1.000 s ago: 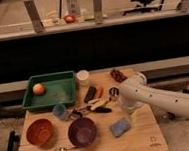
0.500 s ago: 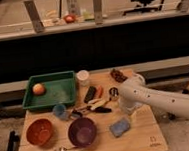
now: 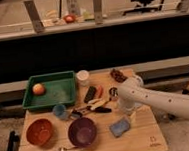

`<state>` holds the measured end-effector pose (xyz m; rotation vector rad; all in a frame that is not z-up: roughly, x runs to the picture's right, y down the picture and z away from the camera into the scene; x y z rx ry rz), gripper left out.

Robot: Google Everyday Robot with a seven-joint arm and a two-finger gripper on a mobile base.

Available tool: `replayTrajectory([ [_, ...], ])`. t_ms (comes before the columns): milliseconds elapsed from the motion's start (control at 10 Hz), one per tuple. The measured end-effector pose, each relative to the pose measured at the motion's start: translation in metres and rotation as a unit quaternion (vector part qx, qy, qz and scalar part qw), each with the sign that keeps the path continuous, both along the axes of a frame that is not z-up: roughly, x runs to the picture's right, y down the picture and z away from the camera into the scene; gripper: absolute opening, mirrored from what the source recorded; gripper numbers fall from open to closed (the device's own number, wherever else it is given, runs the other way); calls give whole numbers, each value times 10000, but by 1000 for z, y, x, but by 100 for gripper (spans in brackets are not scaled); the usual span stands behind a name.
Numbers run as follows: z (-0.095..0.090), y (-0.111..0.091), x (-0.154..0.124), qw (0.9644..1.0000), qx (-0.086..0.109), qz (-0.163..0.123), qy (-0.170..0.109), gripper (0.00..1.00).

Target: Place sponge in red bowl

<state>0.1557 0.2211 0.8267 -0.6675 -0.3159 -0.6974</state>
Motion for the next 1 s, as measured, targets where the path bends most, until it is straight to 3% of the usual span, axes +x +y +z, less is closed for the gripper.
replayTrajectory([
  [500, -17, 4, 3, 9982, -30, 475, 361, 80],
  [1000, -26, 17, -10, 9965, -113, 667, 486, 80],
])
